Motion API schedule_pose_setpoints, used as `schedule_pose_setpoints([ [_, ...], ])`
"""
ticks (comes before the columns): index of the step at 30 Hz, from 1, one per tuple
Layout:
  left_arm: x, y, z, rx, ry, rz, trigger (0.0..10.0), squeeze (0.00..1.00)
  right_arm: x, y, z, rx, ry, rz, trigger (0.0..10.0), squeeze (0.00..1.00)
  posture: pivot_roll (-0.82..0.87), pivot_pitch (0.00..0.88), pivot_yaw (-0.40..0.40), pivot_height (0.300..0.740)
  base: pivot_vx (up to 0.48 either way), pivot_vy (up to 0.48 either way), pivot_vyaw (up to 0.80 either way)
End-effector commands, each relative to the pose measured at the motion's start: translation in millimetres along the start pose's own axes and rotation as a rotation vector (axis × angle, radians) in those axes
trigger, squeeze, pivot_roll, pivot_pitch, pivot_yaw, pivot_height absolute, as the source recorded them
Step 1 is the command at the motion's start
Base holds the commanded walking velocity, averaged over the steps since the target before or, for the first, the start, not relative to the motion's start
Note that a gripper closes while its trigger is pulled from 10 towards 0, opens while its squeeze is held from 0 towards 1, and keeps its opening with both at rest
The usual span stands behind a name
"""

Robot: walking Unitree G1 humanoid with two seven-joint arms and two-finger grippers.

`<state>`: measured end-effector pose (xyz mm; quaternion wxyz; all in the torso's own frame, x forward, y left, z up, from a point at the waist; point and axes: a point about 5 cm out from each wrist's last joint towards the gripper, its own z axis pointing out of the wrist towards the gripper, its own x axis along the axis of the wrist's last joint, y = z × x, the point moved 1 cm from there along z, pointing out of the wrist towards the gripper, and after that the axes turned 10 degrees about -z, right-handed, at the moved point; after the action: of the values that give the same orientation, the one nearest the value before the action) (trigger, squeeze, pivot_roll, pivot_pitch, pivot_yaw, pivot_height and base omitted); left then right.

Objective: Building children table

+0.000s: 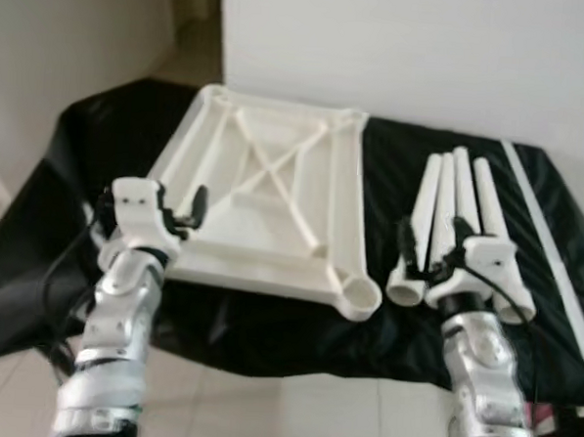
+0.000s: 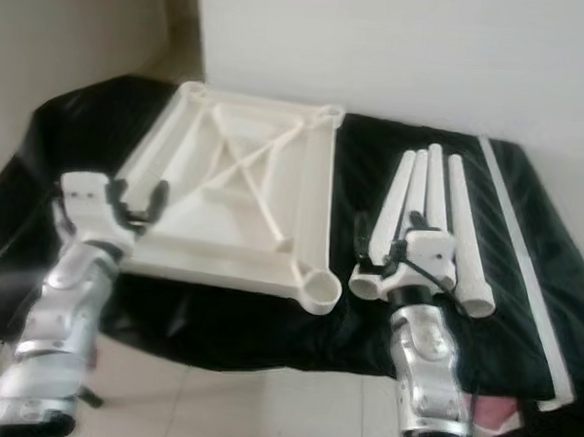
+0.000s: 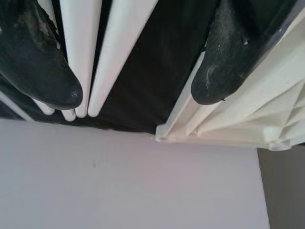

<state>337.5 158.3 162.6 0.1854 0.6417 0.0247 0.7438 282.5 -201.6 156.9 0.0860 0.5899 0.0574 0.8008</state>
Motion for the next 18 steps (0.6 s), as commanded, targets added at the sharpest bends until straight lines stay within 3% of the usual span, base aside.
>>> schedule_pose_setpoints([
  [1,3.5,-11.7,-3.7,0.039,0.004,0.012,10.0,0.0,4.3,-7.3,2.3,0.017,0.022,0.021,10.0,0.0,-0.03,0.0,-0.044,0.74,0.285,0.0,0.0],
  [5,2.8,-12.3,-3.8,0.046,0.001,0.015,10.0,0.0,3.9,-7.0,1.9,0.017,0.02,0.021,10.0,0.0,-0.03,0.0,-0.045,0.74,0.281,0.0,0.0],
  [18,1.7,-13.6,-5.5,0.059,-0.004,0.028,10.0,0.0,3.1,-7.2,1.4,0.017,0.015,0.023,10.0,0.0,-0.02,0.005,-0.04,0.74,0.0,0.0,0.0],
])
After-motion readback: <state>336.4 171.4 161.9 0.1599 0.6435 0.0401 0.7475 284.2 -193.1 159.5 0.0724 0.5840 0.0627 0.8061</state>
